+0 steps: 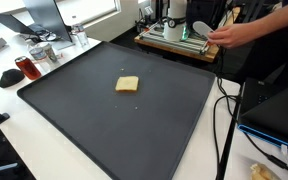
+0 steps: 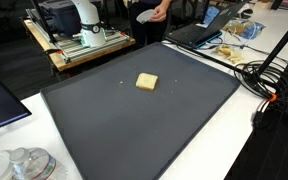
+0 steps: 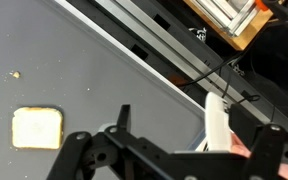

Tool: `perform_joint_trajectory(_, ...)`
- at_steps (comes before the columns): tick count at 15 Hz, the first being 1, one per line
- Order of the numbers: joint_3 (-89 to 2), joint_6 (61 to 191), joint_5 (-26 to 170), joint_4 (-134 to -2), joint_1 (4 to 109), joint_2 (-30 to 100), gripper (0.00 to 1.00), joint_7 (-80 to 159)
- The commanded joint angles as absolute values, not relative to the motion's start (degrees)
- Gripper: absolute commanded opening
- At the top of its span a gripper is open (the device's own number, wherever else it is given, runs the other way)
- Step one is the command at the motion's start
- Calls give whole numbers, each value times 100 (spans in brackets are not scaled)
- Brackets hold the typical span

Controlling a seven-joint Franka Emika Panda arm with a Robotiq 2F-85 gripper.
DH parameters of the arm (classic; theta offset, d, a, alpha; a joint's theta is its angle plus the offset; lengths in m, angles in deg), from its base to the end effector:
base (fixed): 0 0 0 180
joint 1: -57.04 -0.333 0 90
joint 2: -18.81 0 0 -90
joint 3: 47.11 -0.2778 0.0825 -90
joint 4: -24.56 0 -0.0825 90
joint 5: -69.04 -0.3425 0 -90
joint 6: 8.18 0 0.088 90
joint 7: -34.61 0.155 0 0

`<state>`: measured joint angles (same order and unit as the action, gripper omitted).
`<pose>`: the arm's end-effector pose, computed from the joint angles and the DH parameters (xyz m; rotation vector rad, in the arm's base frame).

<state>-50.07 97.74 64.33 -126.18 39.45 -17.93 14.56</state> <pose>0.2892 0.1174 0.3750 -2.9167 -1.0121 0.2182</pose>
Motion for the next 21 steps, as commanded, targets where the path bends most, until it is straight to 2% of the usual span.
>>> perform_joint_trajectory(1, -4787, 9561, 6229, -12326, 3914, -1560, 100, 854)
perform_joint_trajectory(7, -4417, 9181, 6252, -12065, 4095, -1551, 100, 262)
perform_joint_trajectory(8, -4370, 9118, 6268, -12023, 4130, -1571, 92, 202)
perform_joint_trajectory(9, -4355, 9066, 6318, -11984, 4177, -1576, 74, 192)
perform_joint_trajectory(11, -4297, 8978, 6307, -11912, 4241, -1590, 59, 116)
perform_joint_trajectory(19, -4307, 8899, 6313, -11792, 4394, -1581, 5, 85)
perform_joint_trajectory(21, -4307, 8883, 6315, -11787, 4395, -1575, 1, 83)
